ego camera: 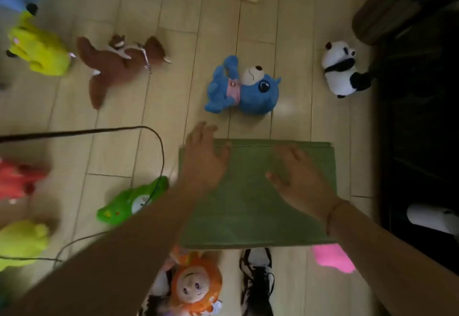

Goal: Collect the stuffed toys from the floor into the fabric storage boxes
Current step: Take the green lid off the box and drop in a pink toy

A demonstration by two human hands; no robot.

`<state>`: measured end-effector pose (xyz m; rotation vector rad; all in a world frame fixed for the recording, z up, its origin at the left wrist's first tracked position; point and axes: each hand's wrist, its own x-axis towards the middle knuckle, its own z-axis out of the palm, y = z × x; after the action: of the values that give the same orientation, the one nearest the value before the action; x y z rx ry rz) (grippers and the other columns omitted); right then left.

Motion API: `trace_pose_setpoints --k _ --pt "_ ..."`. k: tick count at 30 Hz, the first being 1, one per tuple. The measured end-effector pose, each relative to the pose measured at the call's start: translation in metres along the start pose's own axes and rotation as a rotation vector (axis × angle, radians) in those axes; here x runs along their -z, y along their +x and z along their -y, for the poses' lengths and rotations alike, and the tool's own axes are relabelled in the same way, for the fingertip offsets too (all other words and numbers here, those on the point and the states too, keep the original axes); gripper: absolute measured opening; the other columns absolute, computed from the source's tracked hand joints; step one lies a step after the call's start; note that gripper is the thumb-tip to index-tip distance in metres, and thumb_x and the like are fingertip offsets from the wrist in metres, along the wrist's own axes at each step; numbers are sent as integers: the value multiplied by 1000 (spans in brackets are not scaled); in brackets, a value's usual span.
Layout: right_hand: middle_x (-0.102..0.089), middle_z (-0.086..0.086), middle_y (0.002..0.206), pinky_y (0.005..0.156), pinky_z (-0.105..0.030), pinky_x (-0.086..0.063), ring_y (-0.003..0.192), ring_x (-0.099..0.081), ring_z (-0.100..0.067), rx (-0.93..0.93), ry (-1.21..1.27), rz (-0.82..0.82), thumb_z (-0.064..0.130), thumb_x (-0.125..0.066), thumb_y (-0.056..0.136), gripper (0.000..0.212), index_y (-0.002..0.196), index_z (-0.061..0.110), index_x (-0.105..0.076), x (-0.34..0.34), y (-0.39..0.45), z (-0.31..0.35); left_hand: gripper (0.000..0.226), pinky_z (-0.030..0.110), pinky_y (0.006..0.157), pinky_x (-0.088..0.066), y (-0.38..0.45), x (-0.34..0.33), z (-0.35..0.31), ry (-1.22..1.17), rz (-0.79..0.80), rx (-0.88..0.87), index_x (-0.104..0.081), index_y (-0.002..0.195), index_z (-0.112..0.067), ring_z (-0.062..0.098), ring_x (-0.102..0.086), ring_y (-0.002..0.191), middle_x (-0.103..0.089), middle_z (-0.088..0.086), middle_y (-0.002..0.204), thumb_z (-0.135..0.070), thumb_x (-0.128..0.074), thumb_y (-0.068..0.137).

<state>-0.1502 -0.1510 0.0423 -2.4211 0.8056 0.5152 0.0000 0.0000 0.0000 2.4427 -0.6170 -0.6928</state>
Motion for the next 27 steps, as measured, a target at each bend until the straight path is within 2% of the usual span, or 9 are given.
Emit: trace_pose_setpoints --k 3,6,9,13,15,17,21,24,27 --pt "-18 -8 157 116 -50 -23 143 -19 -31 11 -102 38 51 -47 91 66 147 25 -24 -15 40 -32 62 46 111 -33 33 -20 27 221 99 92 -41 141 -12 35 -39 133 -36 14 150 -52 -46 95" --pt "-24 -9 155 114 -55 -22 142 -21 -33 10 -160 31 60 -36 91 63 144 26 -31 -19 63 -58 74 46 104 -37 38 -26 44 488 199 147 -47 133 -11 37 -46 124 -50 16 135 -69 -29 91" --pt "-33 -11 149 109 -57 -23 138 -27 -36 -239 -186 -81 65 -25 90 62 135 26 -44 -20 71 -100 84 48 101 -36 42 -26 45 554 199 226 -49 129 -12 36 -45 123 -53 16 130 -78 -24 85" --pt "-55 -16 129 95 -31 -36 117 -50 -34 -540 422 -72 48 -43 96 50 125 9 -55 -15 74 -119 91 40 85 -44 56 -20 36 144 224 559 -52 126 -4 34 -53 111 -59 18 120 -81 -43 78" --pt "-60 -14 122 86 -27 -37 112 -54 -31 -563 520 -187 35 -55 93 38 119 7 -60 -10 69 -119 72 33 71 -43 62 -14 27 -187 123 663 -58 113 3 30 -59 97 -62 17 110 -61 -61 81" --pt "-58 -12 124 85 -26 -38 111 -54 -28 -573 629 -328 25 -62 89 38 123 8 -57 3 57 -119 38 31 70 -45 57 -7 11 -402 32 683 -55 102 -2 28 -58 90 -58 12 105 -32 -69 82" --pt "-55 0 117 85 -29 -42 103 -52 -16 -552 910 -631 15 -68 80 61 137 15 -44 39 5 -137 37 32 71 -60 23 23 -27 -842 9 530 -67 112 -14 24 -72 87 -73 6 106 0 -68 78" --pt "-65 -3 107 78 -35 -50 92 -60 -21 -528 956 -648 10 -66 69 60 127 22 -53 43 -45 -153 46 29 76 -59 -20 40 -40 -818 70 326 -68 104 -24 14 -72 89 -76 -1 100 13 -62 77" --pt "-70 -14 103 64 -20 -53 75 -64 -11 -602 973 -447 -9 -59 78 37 109 11 -63 25 -68 -159 41 35 89 -54 -47 33 -31 -662 170 399 -68 106 -29 16 -69 100 -75 -8 101 -6 -71 72"
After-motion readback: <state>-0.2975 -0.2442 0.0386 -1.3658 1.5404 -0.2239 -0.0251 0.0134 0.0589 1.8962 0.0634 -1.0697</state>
